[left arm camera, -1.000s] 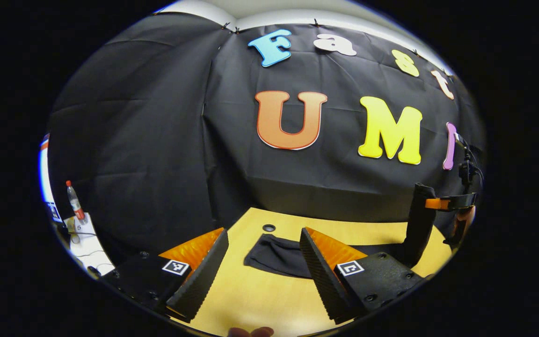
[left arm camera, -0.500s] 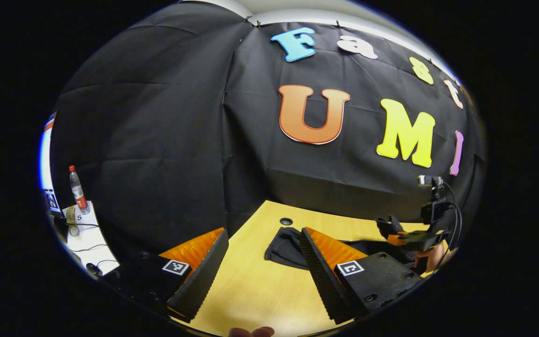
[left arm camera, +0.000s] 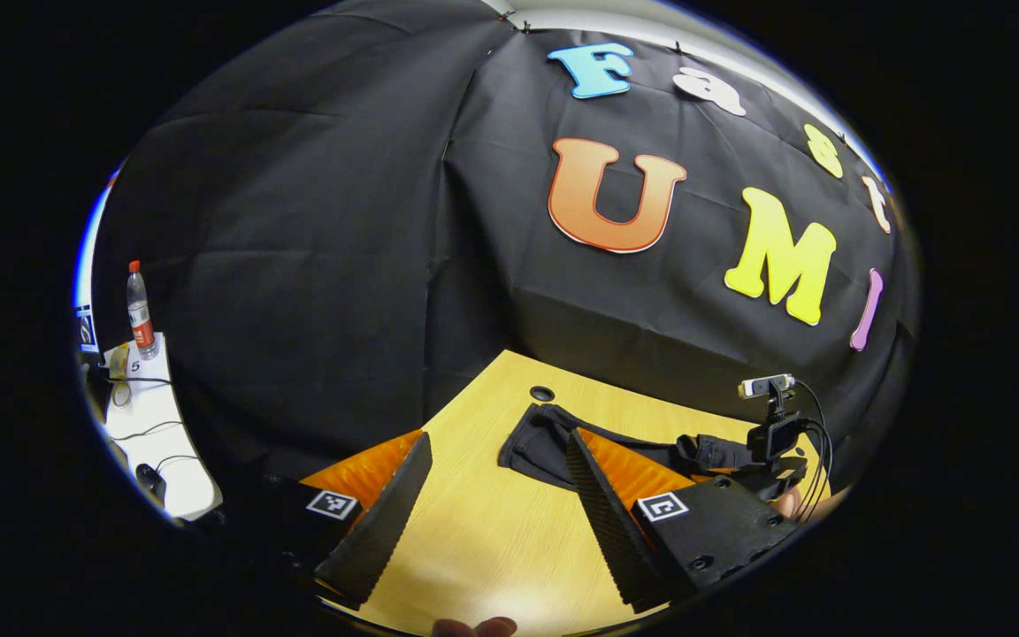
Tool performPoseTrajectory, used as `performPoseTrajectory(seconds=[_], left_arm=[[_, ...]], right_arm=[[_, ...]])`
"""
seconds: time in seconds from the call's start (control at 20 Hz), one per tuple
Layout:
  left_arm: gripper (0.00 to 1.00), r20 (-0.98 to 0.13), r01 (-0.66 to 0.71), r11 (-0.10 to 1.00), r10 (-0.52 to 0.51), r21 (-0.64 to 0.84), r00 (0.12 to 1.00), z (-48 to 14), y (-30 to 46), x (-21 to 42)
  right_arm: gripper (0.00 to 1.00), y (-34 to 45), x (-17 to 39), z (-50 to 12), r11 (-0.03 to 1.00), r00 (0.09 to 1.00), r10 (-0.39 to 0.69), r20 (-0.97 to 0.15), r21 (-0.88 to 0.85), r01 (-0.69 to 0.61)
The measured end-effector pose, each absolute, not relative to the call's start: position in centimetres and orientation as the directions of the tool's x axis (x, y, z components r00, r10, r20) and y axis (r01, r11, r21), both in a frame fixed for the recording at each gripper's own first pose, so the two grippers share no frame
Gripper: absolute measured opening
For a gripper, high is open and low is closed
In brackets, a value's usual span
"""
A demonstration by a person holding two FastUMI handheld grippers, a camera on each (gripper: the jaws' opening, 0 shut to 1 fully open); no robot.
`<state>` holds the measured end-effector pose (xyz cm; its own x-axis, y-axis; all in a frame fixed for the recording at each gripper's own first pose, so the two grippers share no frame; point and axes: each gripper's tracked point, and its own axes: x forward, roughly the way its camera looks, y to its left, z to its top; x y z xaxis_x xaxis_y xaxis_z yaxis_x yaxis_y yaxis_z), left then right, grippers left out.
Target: Grasp the waist and the cuffs of the jeans and fold them to make the two legs overlap; first hold the waist and fold one-third of the jeans toward the cuffs, then hold the cuffs and fold the remaining one-third in the same direction to finish folding.
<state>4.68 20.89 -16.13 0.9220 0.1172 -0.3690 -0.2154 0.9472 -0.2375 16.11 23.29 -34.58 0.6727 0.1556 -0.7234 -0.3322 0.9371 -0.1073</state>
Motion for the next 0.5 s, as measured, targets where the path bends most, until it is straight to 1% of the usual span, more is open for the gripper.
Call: performPoseTrajectory(seconds=[0.1,0.25,0.35,0.4,0.45,0.5], left_arm=[[0.99,-0.361,-0.221,0.949,0.13,-0.223,0.924,-15.9,21.1,4.9],[0.99,-0.352,-0.21,0.951,0.12,-0.229,0.928,-15.4,20.9,5.3],[0.99,-0.352,-0.201,0.941,0.097,-0.272,0.931,-15.7,20.6,5.8],[0.99,-0.357,-0.193,0.93,0.073,-0.312,0.931,-16.0,20.1,6.0],[0.99,-0.349,-0.177,0.91,0.038,-0.374,0.936,-16.2,19.3,6.1],[0.98,-0.334,-0.153,0.882,-0.006,-0.447,0.943,-16.4,18.3,6.5]], right_arm=[[0.47,24.4,15.5,-33.2,0.937,0.669,0.218,-0.71,-0.039,-0.346],[0.69,24.3,15.1,-30.0,0.942,0.695,0.269,-0.667,0.032,-0.334],[0.82,23.7,14.3,-27.0,0.94,0.708,0.297,-0.64,0.064,-0.336],[0.79,23.0,13.7,-25.2,0.937,0.719,0.309,-0.623,0.071,-0.341],[0.79,22.3,12.9,-23.1,0.933,0.727,0.326,-0.604,0.081,-0.351],[0.84,21.4,12.0,-21.1,0.929,0.735,0.34,-0.587,0.087,-0.36]])
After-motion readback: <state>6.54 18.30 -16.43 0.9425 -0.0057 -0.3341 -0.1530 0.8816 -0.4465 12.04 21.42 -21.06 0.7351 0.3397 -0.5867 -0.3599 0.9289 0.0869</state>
